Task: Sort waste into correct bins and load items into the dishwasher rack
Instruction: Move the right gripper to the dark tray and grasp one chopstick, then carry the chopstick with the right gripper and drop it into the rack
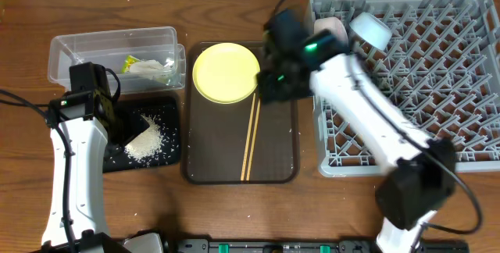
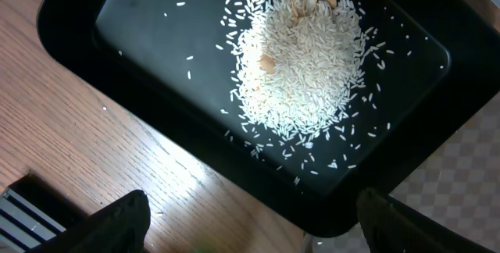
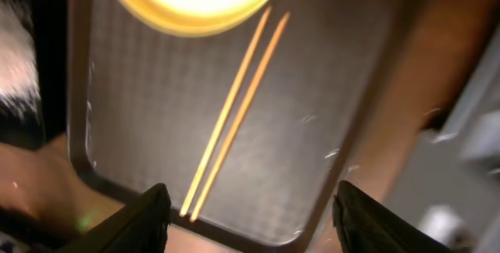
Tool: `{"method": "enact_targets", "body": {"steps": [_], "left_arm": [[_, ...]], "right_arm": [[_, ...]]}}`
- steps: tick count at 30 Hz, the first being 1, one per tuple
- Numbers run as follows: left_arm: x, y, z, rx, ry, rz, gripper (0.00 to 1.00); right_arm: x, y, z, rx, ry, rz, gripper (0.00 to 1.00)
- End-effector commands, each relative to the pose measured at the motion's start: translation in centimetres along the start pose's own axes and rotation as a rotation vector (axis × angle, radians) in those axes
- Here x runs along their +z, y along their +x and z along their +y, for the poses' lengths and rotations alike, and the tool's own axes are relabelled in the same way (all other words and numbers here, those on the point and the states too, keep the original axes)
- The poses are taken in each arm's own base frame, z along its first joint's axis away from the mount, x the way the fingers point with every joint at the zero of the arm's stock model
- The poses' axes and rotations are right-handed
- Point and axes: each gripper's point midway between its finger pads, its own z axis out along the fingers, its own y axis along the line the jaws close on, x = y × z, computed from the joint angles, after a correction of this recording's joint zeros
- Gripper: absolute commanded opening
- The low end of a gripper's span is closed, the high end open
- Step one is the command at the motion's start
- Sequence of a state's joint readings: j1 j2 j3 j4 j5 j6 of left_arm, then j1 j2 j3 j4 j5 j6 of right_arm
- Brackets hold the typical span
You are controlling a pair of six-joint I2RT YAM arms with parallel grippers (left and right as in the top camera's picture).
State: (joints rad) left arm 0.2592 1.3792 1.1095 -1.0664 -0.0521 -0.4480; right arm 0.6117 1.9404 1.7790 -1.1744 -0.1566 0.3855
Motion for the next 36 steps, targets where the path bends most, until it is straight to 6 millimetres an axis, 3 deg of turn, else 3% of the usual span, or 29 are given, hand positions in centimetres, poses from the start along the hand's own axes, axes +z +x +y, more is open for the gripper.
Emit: {"method": "enact_targets", "body": {"steps": [1, 9, 14, 36], "left_arm": [[-0.3, -0.3, 0.1, -0.008, 0.001, -0.013, 0.88], [-0.3, -0.3, 0.1, -0.008, 0.001, -0.013, 0.88], [-0.3, -0.3, 0.1, -0.008, 0.001, -0.013, 0.88], [-0.3, -0.3, 0.1, -0.008, 0.001, -0.013, 0.88]], "right_arm": [[2.8, 1.5, 0.5, 0.082, 0.076, 0.064, 0.63], [8.9, 4.5, 1.3, 0.153, 0.191, 0.194, 0.59], [11.1, 5.6, 0.7, 0.162, 0.230, 0.252, 0.58], [14.0, 7.2, -0.6, 0.182, 0.311, 0.303, 0.57]]}}
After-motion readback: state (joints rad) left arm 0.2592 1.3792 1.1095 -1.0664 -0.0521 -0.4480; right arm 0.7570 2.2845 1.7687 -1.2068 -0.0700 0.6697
